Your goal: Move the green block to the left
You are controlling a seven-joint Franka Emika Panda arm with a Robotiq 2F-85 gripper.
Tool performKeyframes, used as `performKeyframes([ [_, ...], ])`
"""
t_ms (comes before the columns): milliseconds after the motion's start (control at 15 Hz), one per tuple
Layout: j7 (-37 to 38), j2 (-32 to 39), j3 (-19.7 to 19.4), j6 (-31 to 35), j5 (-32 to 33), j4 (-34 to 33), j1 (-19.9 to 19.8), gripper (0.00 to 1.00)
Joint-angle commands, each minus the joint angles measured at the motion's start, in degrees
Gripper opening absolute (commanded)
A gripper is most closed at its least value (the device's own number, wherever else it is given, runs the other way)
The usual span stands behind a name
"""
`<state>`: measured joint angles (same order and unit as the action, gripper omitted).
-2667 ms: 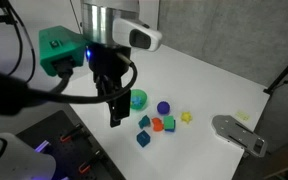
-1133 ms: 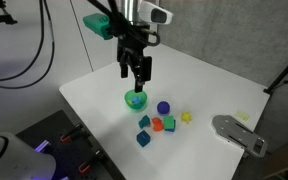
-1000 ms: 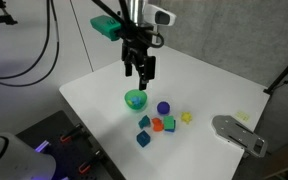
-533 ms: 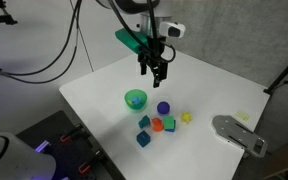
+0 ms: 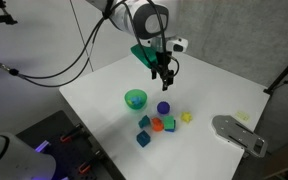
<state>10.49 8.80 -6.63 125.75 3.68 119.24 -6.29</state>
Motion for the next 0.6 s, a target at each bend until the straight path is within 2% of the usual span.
performKeyframes([
  [0, 3.56, 6.76, 0.26, 3.85, -1.16, -4.89, 1.02, 1.0],
  [200, 4.89, 12.4, 0.19, 6.56, -1.85, -7.98, 1.61, 1.0],
  [533, 4.29, 20.85, 0.35, 6.95, -4.84, -13.95, 1.53, 1.0],
])
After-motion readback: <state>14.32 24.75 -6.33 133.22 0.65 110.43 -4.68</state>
